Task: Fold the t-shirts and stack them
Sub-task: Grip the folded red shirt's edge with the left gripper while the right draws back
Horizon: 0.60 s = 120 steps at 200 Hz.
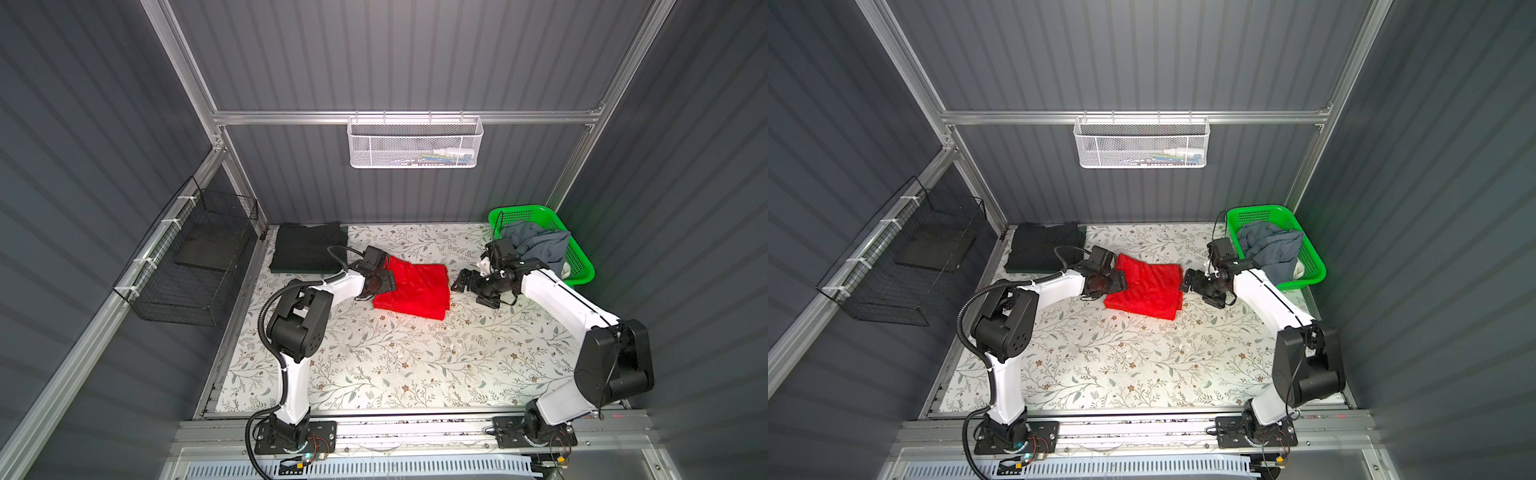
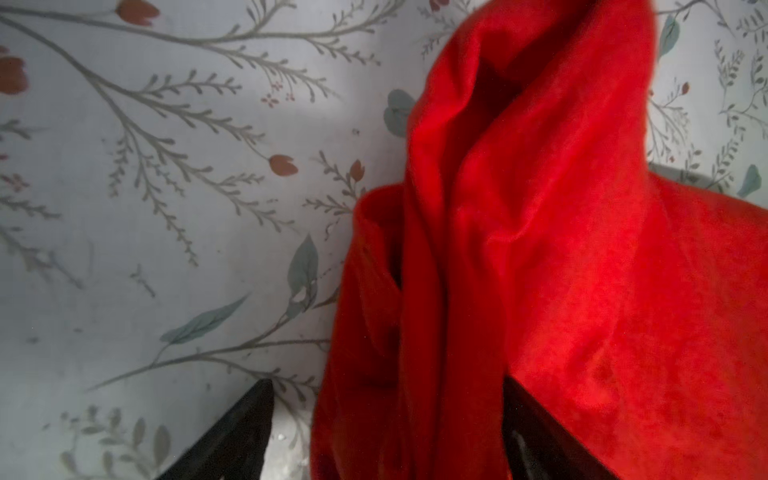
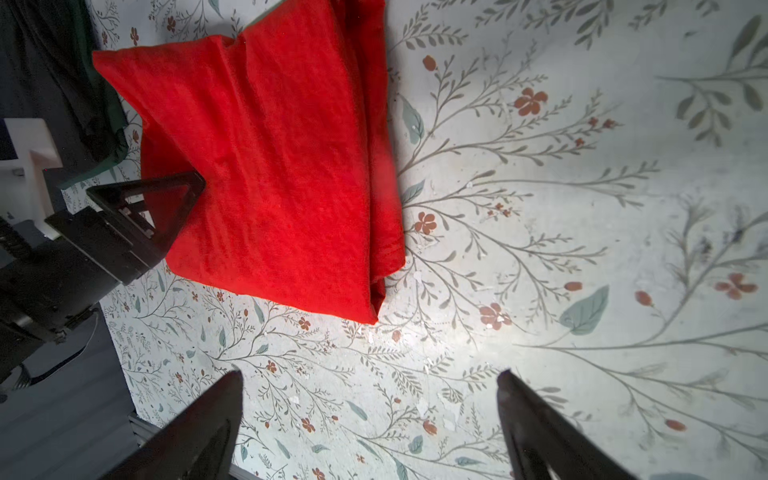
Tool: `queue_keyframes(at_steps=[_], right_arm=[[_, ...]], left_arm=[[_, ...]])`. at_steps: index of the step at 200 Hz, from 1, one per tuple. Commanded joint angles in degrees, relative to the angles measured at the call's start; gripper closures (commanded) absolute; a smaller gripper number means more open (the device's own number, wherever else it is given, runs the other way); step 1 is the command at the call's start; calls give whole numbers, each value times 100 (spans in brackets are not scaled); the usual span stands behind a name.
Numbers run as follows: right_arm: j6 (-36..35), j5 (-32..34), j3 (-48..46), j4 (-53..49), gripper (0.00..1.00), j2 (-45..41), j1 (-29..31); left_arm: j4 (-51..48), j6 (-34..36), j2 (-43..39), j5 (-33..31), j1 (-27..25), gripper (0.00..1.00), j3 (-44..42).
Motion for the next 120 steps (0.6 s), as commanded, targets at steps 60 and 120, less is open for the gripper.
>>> queue_keyframes(at_steps=[60, 120], right_arm=[[278, 148, -667, 432, 5, -536, 2], [131, 47, -704, 524, 5, -335, -25]], left_arm=[[447, -304, 357, 625, 184, 36, -290], [379, -116, 702, 798, 184, 92, -25]])
